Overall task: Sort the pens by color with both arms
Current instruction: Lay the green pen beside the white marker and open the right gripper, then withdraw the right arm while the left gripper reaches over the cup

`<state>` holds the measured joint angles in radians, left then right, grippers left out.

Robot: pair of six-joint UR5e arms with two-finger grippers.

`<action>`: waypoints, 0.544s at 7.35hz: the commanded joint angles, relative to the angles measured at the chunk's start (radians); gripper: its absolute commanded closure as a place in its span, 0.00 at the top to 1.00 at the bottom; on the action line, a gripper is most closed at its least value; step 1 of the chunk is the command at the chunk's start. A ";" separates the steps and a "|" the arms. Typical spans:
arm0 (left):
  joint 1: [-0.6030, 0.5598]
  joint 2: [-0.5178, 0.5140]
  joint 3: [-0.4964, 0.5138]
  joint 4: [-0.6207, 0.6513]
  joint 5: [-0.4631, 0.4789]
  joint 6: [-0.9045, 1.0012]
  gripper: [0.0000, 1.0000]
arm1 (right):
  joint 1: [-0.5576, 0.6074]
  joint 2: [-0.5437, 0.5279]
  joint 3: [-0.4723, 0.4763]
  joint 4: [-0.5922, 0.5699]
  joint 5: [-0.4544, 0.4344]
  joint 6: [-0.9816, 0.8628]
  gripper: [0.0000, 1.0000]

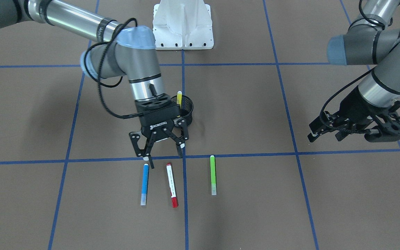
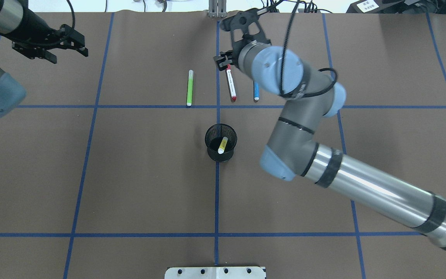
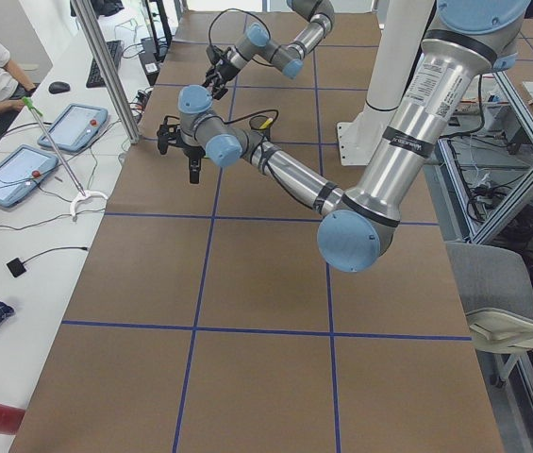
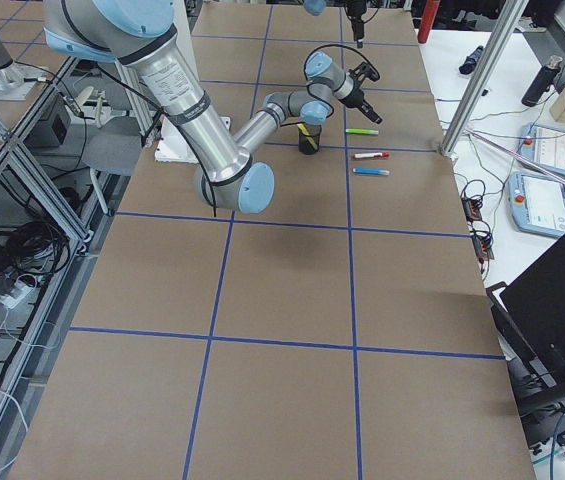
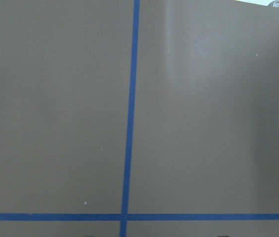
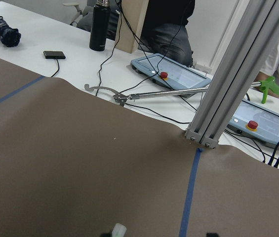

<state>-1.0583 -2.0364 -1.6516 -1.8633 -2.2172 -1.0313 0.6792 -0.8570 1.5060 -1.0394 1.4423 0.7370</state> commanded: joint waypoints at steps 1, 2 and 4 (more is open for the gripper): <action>0.151 -0.100 -0.014 0.001 0.147 -0.233 0.99 | 0.153 -0.164 0.142 -0.089 0.263 0.001 0.97; 0.237 -0.135 -0.025 0.004 0.221 -0.321 0.99 | 0.215 -0.231 0.208 -0.178 0.358 -0.001 0.98; 0.389 -0.179 -0.092 0.068 0.414 -0.368 0.99 | 0.357 -0.263 0.224 -0.307 0.577 0.001 0.98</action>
<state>-0.7692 -2.1901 -1.7000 -1.8410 -1.9232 -1.3638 0.9545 -1.0926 1.7140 -1.2645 1.8977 0.7375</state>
